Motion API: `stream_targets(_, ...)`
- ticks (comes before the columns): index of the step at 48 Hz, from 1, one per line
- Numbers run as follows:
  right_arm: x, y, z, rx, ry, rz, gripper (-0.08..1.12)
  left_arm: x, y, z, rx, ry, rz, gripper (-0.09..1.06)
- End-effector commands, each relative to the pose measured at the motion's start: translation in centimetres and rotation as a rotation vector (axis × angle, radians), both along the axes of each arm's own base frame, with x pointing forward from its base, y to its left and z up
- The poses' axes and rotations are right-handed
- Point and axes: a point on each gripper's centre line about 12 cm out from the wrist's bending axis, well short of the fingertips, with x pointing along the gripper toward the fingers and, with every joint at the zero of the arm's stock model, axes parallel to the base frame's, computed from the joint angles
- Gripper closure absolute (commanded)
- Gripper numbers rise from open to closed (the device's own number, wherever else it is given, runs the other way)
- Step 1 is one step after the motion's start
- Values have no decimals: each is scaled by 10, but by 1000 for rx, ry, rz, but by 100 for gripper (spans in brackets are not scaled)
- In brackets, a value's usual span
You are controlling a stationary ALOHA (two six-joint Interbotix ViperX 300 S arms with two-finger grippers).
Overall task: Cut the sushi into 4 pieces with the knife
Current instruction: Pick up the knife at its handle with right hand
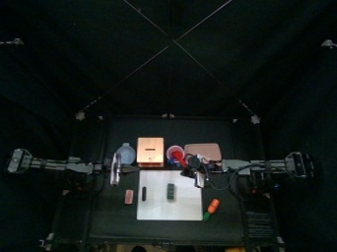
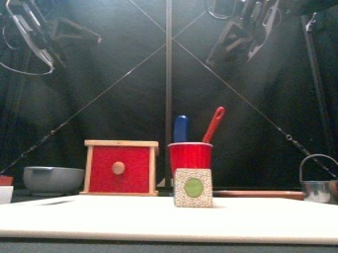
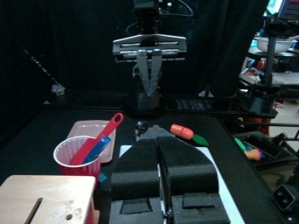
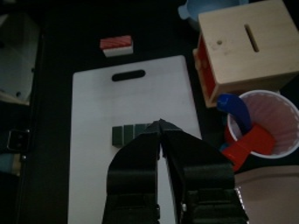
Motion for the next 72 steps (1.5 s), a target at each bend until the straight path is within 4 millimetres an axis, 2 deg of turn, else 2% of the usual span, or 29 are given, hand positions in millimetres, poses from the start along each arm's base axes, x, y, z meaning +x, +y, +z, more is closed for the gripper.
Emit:
stream_targets(1,5,-1,11,-4,6,3,31,2,0,5,-1,-18,-1,99)
stream_targets(4,6,-1,9,-21,39,9,16,2,0,5,-1,-18,0,99)
stream_targets(8,9,-3,9,-54,70,18,6,1,0,4,-4,-17,0,99)
stream_targets(15,18,-6,8,-110,130,29,7,1,0,4,-4,-15,0,99)
stream_targets(43,40,-27,-19,-331,480,31,7,0,1,0,-6,-6,3,99)
stream_targets(59,57,-28,-44,-444,700,42,8,-1,1,-3,-8,2,4,99)
stream_targets(72,62,-34,-52,-502,782,29,8,-2,1,-7,-13,12,6,99)
